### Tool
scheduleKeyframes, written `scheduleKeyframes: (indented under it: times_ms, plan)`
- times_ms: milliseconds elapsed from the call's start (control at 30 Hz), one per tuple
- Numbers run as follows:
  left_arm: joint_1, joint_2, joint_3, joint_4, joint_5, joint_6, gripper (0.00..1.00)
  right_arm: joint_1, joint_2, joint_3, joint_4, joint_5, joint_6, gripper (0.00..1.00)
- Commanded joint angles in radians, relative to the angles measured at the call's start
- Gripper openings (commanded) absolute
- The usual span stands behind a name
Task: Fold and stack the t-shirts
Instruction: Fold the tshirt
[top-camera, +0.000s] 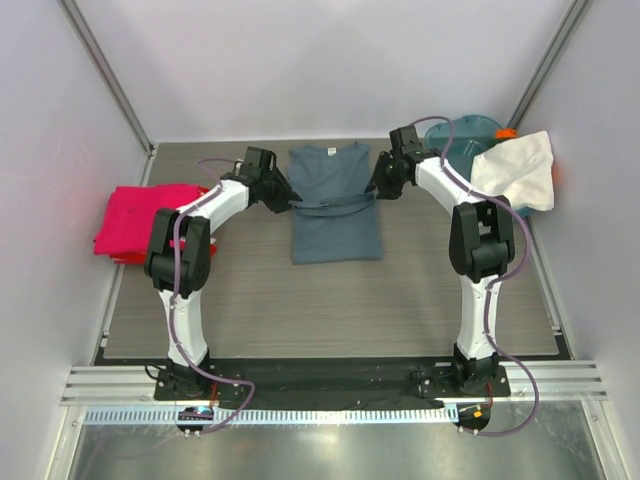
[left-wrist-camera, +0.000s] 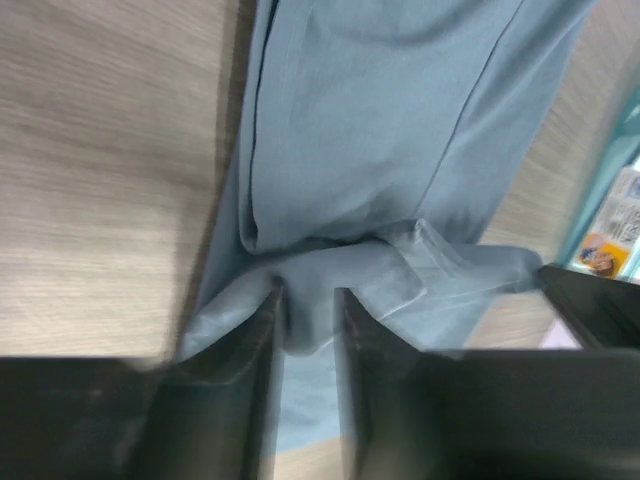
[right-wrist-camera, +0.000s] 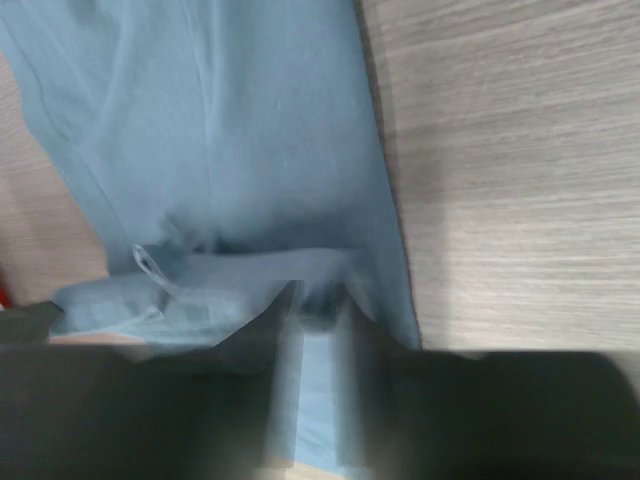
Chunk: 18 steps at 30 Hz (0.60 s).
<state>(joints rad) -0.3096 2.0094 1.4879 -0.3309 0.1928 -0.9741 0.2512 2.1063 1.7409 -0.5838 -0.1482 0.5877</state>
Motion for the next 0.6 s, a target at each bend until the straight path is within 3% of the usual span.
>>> scheduleKeyframes:
  times_ms: [0, 67, 100, 267, 400, 567]
  plan:
    - [0.015, 0.021, 0.063, 0.021, -0.009, 0.021, 0.41, -0.013, 0.015, 0.074, 0.016, -0.011, 0.029, 0.52]
    - [0.017, 0.023, 0.068, 0.021, -0.009, 0.038, 0.63, -0.013, 0.0, 0.063, 0.016, 0.021, 0.04, 0.69]
    - [0.015, 0.012, 0.061, 0.023, -0.001, 0.044, 0.64, -0.013, -0.008, 0.054, 0.018, 0.024, 0.035, 0.71]
    - [0.003, -0.105, -0.104, 0.075, -0.01, 0.055, 0.66, -0.013, -0.129, -0.162, 0.088, 0.006, 0.012, 0.7]
    - [-0.034, -0.21, -0.245, 0.102, 0.0, 0.058, 0.65, -0.013, -0.293, -0.458, 0.223, -0.057, 0.003, 0.62]
    - [-0.098, -0.311, -0.412, 0.144, -0.018, 0.04, 0.62, -0.015, -0.39, -0.648, 0.295, -0.134, -0.005, 0.56]
